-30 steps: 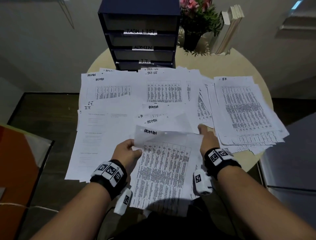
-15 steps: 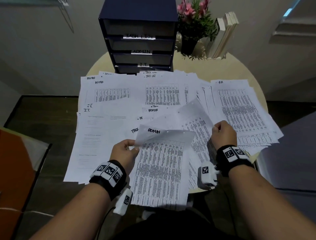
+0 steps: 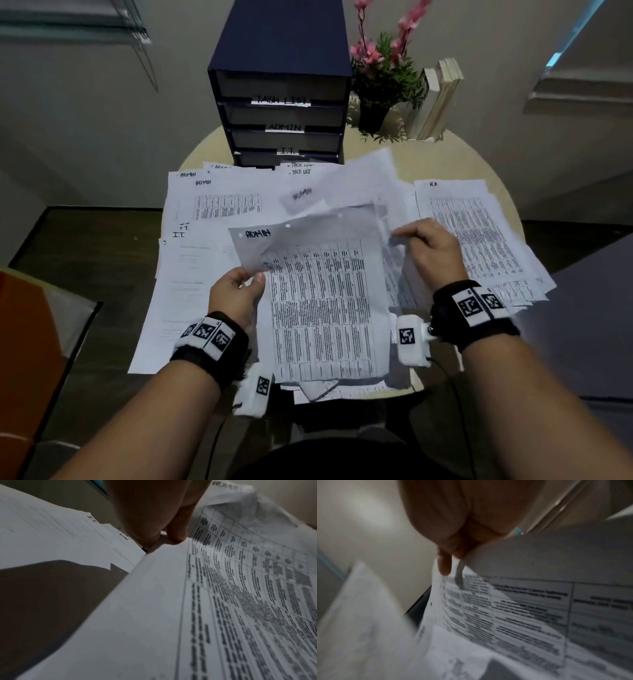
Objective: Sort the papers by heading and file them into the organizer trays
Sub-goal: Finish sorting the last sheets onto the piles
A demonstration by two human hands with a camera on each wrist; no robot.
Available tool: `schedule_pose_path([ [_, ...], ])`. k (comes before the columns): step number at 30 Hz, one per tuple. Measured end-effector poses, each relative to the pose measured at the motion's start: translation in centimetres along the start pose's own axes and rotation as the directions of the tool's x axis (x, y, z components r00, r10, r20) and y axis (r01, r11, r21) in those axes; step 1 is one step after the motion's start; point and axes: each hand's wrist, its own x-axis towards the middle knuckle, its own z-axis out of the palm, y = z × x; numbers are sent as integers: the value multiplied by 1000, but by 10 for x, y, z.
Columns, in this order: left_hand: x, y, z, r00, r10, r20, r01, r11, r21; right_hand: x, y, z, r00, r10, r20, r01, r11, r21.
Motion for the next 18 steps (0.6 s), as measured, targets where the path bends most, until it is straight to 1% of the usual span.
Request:
schedule_pose_path([
  [1, -1, 1, 3, 1000, -2, -9, 2, 1000, 0, -5, -5, 5, 996, 34, 80, -37, 999, 33],
  [3, -3, 2, 10, 1000, -12, -26, 12, 1000, -18, -12, -14, 16, 968, 99, 230, -123, 988, 92],
  [4, -3, 1, 12, 999, -21, -35, 20, 1000, -20, -14, -17, 21, 956, 101, 275, -122, 991, 62],
  [5, -3, -2, 13, 999, -29, -42, 29, 1000, -12, -14, -18, 25, 952, 85, 293, -75, 996, -45],
  [6, -1, -5, 13, 998, -35, -45, 35, 999, 9, -12, -18, 28, 961, 58, 271, -9, 984, -180],
  [7, 0, -6, 13, 999, -30, -43, 33, 996, 78, -9, -19, 28, 978, 14, 206, 47, 956, -290],
  [8, 0, -7, 12, 1000, -24, -15, 27, 981, 194, -4, -20, 24, 992, -47, 115, 86, 927, -365],
  [9, -3, -7, 12, 999, -15, 35, 2, 941, 337, 1, -23, 17, 993, -117, 19, 114, 903, -414],
  [10, -7, -8, 12, 997, -8, 80, -31, 876, 482, 7, -25, 7, 978, -201, -61, 154, 884, -442],
  [11, -10, -11, 12, 993, -8, 116, -62, 808, 586, 11, -28, -3, 946, -305, -114, 222, 861, -459],
  [12, -14, -13, 13, 989, -25, 145, -76, 756, 650, 15, -31, -13, 902, -409, -140, 304, 830, -468],
  [14, -20, -15, 16, 981, -78, 178, -66, 726, 684, 19, -38, -25, 827, -539, -157, 413, 773, -481],
  [15, -21, -16, 18, 978, -94, 187, -60, 728, 683, 21, -43, -28, 804, -575, -153, 446, 753, -483],
  [17, -18, -16, 21, 975, -110, 192, -53, 729, 683, 21, -51, -27, 770, -623, -137, 515, 734, -442],
  [18, -18, -15, 21, 975, -103, 195, -62, 723, 688, 19, -55, -25, 764, -630, -140, 545, 746, -383],
])
